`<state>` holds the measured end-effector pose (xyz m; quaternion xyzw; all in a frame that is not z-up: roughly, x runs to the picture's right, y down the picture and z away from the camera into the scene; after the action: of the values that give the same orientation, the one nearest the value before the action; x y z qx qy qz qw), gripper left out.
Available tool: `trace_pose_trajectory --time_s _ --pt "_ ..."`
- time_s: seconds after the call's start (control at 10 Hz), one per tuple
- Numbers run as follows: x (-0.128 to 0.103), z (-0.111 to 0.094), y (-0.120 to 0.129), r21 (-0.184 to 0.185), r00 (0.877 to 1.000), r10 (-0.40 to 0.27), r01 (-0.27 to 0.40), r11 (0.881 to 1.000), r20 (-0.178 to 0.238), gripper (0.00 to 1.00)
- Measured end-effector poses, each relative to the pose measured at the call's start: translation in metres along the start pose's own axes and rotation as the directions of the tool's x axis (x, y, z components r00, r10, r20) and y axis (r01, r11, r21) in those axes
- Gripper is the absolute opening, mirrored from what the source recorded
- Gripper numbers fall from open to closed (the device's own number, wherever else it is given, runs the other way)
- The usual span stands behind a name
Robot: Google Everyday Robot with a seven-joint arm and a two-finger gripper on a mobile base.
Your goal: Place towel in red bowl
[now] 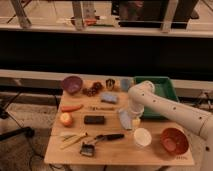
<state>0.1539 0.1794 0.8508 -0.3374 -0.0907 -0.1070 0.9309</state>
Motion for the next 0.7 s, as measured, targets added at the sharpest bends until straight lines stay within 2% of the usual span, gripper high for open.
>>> trace_pose_trajectory --time_s 0.4,0.7 --pt "0.002 0.005 -0.007 0.048 0.999 -0.032 0.032 0.998 -0.007 0.80" --pt "0.001 0.014 -0.012 0.047 0.999 -0.050 0.050 0.998 -0.008 0.80"
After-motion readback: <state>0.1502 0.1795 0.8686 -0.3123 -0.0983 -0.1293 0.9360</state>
